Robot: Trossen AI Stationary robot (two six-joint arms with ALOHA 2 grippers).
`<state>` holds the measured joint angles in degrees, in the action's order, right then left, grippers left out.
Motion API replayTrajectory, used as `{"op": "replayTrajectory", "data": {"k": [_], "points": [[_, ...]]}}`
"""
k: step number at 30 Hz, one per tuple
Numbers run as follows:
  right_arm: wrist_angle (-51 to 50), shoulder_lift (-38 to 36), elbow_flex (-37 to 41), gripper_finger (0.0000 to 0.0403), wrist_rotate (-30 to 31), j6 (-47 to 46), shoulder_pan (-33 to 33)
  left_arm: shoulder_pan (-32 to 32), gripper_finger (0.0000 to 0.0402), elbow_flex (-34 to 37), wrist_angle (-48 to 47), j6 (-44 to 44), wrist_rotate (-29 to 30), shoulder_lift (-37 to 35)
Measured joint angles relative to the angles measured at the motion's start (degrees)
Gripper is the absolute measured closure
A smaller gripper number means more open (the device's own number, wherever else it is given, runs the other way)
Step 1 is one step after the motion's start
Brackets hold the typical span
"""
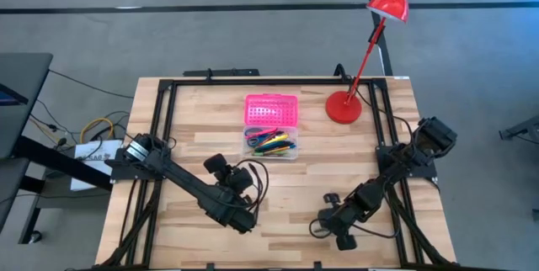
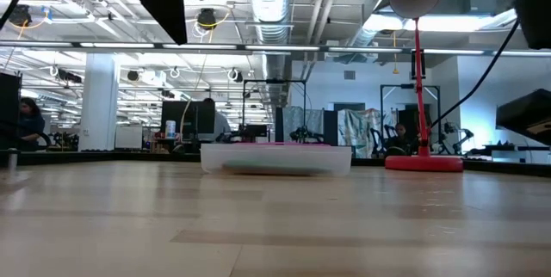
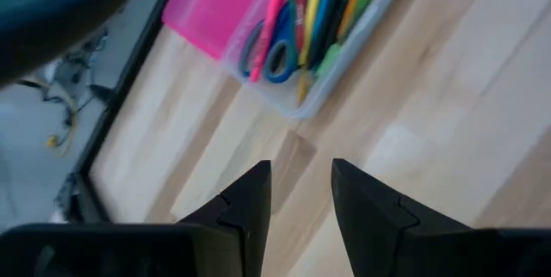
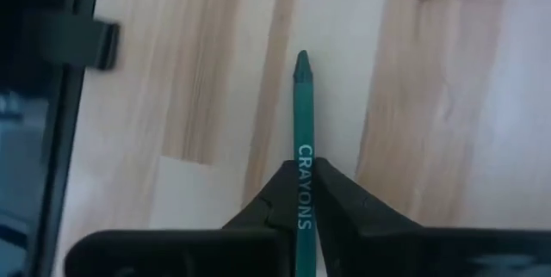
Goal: Pick & place school supplies into a supply box
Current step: Put the green crayon into the pink supply box
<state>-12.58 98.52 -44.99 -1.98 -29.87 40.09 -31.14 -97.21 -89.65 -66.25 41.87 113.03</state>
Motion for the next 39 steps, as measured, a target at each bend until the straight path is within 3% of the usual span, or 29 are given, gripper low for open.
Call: {"op": "replayTrajectory", "data": {"k": [8, 14, 28, 39], "points": [[0.0, 0.0, 0.0, 0.0393, 1.1, -13.3, 0.0, 0.0, 0.0283, 0.0, -0.4, 5.7, -0.6, 0.2], [-0.2, 0.1, -0.2, 0.0399, 1.7, -17.9, 0.0, 0.0, 0.0283, 0.0, -0.4, 8.0, 1.0, 0.2], [-8.1, 0.5, -5.6, 0.0402, 8.0, -18.2, -1.6, 0.8, 0.0296, 1.5, 0.1, 13.4, 3.0, 0.3], [-10.0, 0.4, -9.7, 0.0402, 6.9, -12.2, -6.1, -2.4, 0.0326, 10.8, 0.7, 2.2, -0.5, 0.1]]}}
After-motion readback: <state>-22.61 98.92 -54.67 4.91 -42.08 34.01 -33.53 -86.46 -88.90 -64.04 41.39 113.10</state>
